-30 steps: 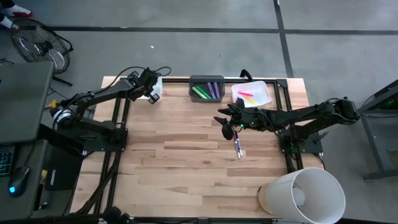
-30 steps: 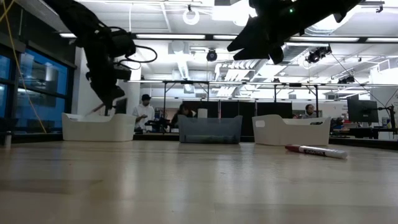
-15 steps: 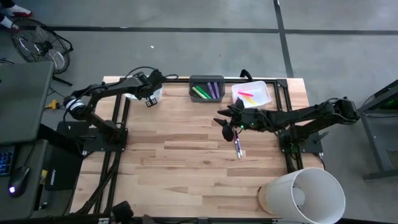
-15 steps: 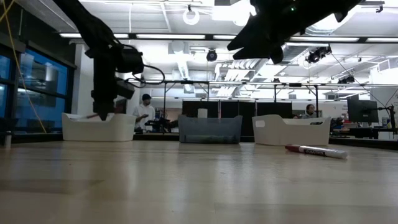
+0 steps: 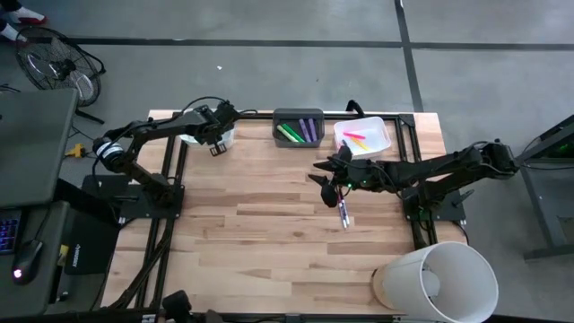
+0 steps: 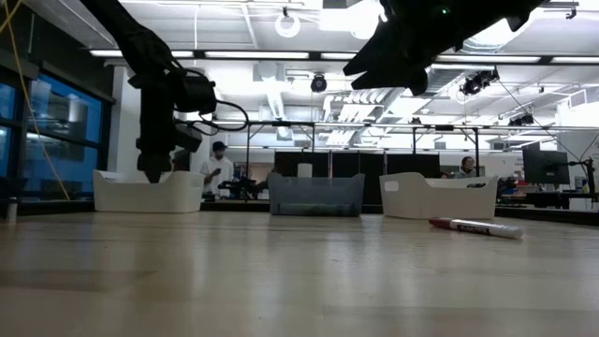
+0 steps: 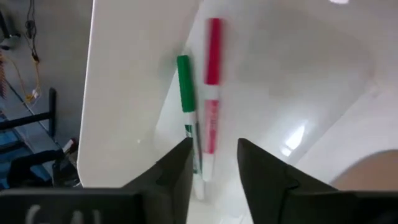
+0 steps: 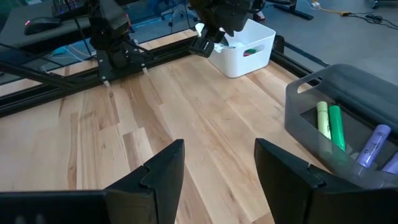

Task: Pick & Place Markers
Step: Put the black highlighter pen into the left white bin

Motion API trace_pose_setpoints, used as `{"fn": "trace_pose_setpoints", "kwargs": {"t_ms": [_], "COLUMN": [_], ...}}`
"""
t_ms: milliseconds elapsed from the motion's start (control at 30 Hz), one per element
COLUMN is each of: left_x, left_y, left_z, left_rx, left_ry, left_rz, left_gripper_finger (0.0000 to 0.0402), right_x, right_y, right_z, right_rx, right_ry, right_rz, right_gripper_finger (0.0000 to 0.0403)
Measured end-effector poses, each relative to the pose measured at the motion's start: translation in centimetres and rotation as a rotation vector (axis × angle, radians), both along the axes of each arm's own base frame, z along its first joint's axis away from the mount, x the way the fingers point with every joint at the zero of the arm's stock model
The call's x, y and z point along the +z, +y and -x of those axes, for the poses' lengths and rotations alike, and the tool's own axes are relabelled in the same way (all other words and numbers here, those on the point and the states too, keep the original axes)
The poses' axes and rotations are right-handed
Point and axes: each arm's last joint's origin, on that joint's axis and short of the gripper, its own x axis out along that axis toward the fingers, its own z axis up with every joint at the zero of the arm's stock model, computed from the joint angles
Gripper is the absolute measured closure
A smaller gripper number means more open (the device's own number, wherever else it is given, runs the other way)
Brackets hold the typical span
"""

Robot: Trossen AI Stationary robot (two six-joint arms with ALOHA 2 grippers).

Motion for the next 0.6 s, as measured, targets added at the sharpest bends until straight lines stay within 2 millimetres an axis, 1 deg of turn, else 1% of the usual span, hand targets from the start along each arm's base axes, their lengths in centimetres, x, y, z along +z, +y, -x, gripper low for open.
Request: {"fn": "trace_pose_setpoints", "kwargs": {"t_ms": [67, 167, 467, 600], "left_x": [0.0, 0.0, 0.1, 1.2], "left_y": [0.0, 0.0, 0.0, 0.3], "left_z": [0.0, 0.1, 0.2, -0.2], "left_rx": [0.005, 0.014, 0.024, 0.042], "left_ry": [0.008, 0.023, 0.032, 0.02], "left_rz": [-0.009, -0.024, -0.03, -0.041], "left_gripper_finger": [0.0269, 0.0258, 0.0254, 0.0254], "right_x": [0.0, 0.0, 0.0, 0.0], "right_y": [0.0, 0.0, 0.0, 0.0], "right_z": [0.0, 0.0, 0.0, 0.0], "right_rx": [0.0, 0.0, 0.0, 0.0], "right_ry": [0.0, 0.0, -0.001, 0.0], "right_rz": [0.0, 0.0, 0.0, 0.0], "right_gripper_finger": [0.0219, 0.0219, 0.0219, 0.0219]}}
